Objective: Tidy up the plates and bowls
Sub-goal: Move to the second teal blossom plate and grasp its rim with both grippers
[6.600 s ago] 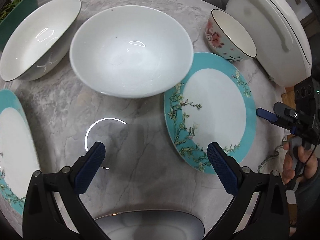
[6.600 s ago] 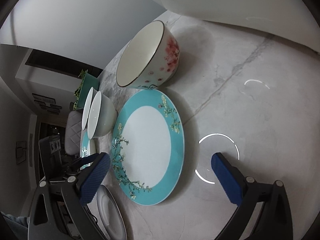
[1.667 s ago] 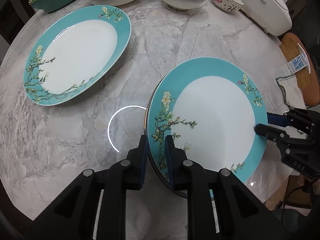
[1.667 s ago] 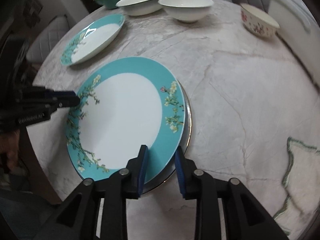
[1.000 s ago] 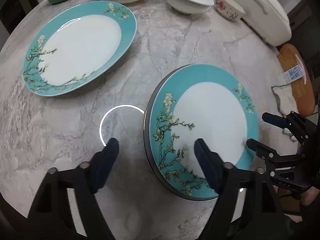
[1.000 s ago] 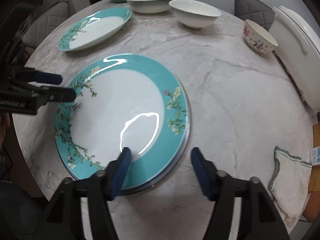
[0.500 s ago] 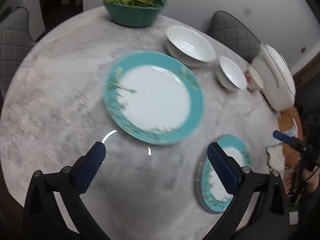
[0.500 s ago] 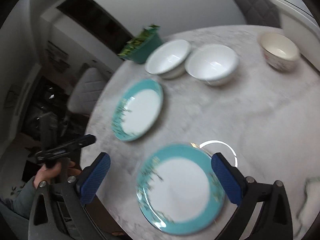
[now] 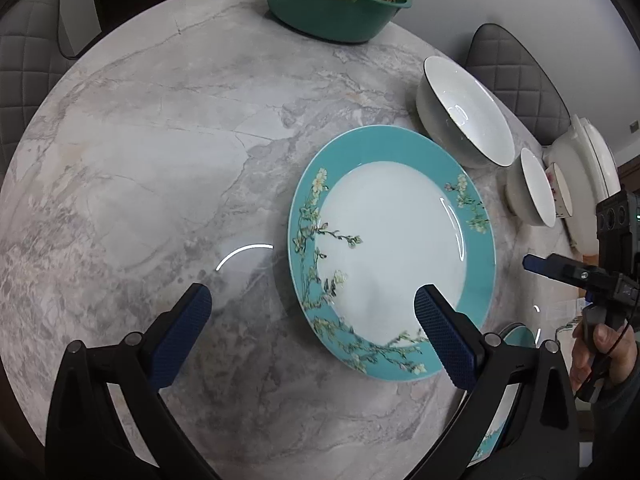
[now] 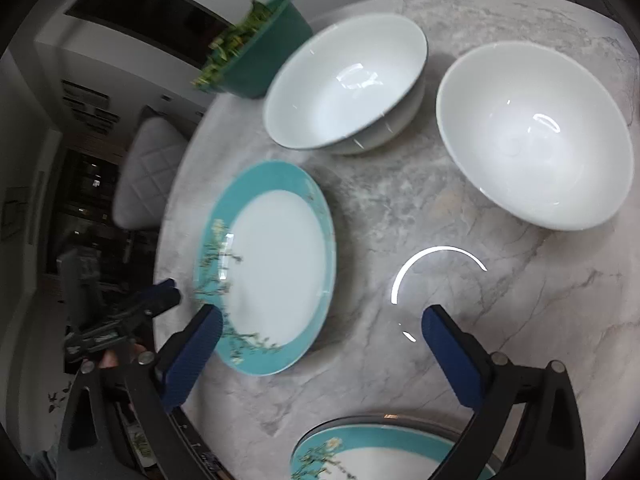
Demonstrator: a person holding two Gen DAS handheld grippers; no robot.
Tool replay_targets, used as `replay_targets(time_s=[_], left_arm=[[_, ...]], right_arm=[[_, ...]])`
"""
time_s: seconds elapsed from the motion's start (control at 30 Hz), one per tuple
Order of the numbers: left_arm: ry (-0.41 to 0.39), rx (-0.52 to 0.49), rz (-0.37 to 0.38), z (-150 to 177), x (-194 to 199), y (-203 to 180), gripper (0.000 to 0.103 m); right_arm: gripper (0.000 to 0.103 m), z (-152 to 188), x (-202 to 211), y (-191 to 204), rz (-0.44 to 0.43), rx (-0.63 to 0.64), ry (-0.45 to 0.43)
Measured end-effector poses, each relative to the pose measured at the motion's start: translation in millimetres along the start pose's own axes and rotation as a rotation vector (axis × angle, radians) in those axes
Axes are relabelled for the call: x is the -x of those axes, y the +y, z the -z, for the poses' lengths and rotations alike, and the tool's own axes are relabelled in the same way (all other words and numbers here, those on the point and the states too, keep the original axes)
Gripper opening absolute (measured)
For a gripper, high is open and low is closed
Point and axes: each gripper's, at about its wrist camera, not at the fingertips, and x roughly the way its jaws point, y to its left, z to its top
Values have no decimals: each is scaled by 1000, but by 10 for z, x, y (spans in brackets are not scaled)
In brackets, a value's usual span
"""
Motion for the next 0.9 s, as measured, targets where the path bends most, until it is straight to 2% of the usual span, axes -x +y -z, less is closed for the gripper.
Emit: replay_targets(time_s=[0.07,0.2,0.33,0.4,0.47,0.53,0.57,0.63,0.67,0.7,0.77,0.83,0.87,0.9], left_arm=[[12,-11,-5,-53,-83,11,102],[26,-29,1,-153,-224,43,101],[41,-35,16,-269,-331,72,95],[54,-41,25,-326,-399,85,82],[75,-47,28,-368,-472,98,60],[91,-37,40,-390,-525,123,51],[85,-37,38,-404,-524,130,49],[87,-31,49,-427,-538,151,44],[93,-31,57,-437,-551,157,35],[98,-32,59,-430,-549,171,30],[111,-45,64,-440,-570,156,25],[125,-68,60,-426,-580,109,16],[126,-77,56,-416,-582,85,15],[124,-83,46,-407,-579,68,15]], right_arm=[[96,-30,-114,-24,6,-13,15],[79,-72,-277,-66,-12,-33,44],[78,-105,-363,-66,-25,-21,70],[75,-123,-389,-84,-35,-26,70],[70,-148,-409,-98,-48,-31,68],[64,-166,-423,-98,-50,-30,74],[63,-176,-426,-89,-50,-25,76],[55,-175,-434,-90,-50,-21,81],[53,-178,-448,-93,-50,-23,82],[49,-175,-449,-100,-52,-26,84],[40,-167,-458,-102,-47,-24,92],[25,-167,-487,-89,-35,-17,104],[15,-169,-517,-70,-29,-11,107],[13,-163,-538,-58,-26,-4,113]])
